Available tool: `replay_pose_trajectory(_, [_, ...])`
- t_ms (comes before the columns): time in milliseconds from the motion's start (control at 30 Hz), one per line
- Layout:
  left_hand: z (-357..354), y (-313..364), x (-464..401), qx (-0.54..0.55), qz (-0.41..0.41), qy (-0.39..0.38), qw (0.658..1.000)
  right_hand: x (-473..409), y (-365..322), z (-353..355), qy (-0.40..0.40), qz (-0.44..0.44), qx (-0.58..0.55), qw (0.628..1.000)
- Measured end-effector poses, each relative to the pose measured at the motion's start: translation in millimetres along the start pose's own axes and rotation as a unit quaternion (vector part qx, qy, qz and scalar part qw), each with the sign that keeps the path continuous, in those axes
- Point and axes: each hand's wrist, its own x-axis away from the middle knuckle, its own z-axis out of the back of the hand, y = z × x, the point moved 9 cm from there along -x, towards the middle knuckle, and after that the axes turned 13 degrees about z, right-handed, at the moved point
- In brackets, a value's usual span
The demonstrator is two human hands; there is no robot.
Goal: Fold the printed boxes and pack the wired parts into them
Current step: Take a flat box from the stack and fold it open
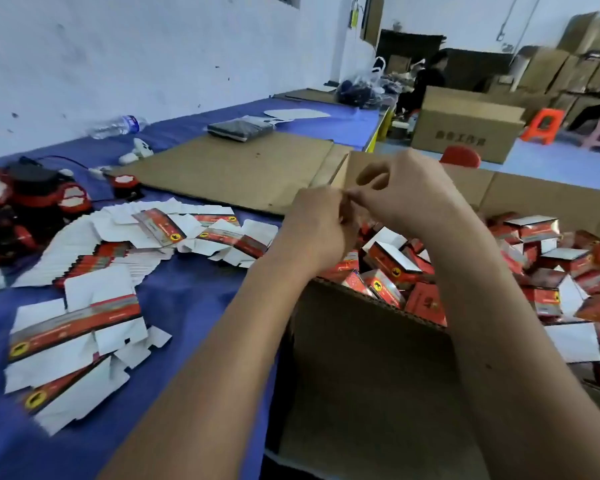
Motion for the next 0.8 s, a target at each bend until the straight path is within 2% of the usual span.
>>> replay_pose_trajectory(100, [44.1, -37.8, 23.2, 0.116, 0.015, 0.07, 0.991, -4.6, -45.6, -14.9, 0.04, 0.056, -0.029, 0.997])
replay_pose_trajectory(200, [79.0, -110.5, 50.8, 0.036, 0.116, 0.139, 0.983, -7.2, -114.2, -58.5, 0.016, 0.136, -0.113, 0.984])
replay_pose_trajectory(300, [108.1, -186.4, 88.8, -0.059, 0.238, 0.17, 0.954, -1.3, -178.2, -130.9, -0.111, 0.189, -0.16, 0.962])
replay_pose_trajectory(367, [129.6, -223.4, 119.0, -0.057, 0.303, 0.217, 0.926, 7.3, -203.0, -184.6, -0.207, 0.192, -0.143, 0.949])
replay_pose_trajectory(433, [150.0, -256.9, 148.8, -0.047, 0.386, 0.274, 0.88, 12.0, -214.6, -224.9, -0.24, 0.165, -0.135, 0.947])
replay_pose_trajectory(533, [155.2, -296.3, 173.3, -0.02, 0.483, 0.259, 0.836, 16.9, -223.5, -259.5, -0.237, 0.116, -0.139, 0.954])
replay_pose_trajectory(600, [153.7, -309.0, 182.1, 0.064, 0.495, 0.259, 0.827, 16.5, -237.4, -268.1, -0.207, 0.109, -0.17, 0.957])
replay_pose_trajectory(667, [154.3, -309.6, 185.9, 0.133, 0.477, 0.277, 0.824, 9.8, -243.5, -263.3, -0.145, 0.096, -0.24, 0.955])
replay_pose_trajectory(800, [182.9, -312.3, 200.0, 0.213, 0.429, 0.349, 0.805, 5.6, -265.4, -255.4, -0.091, 0.078, -0.455, 0.882])
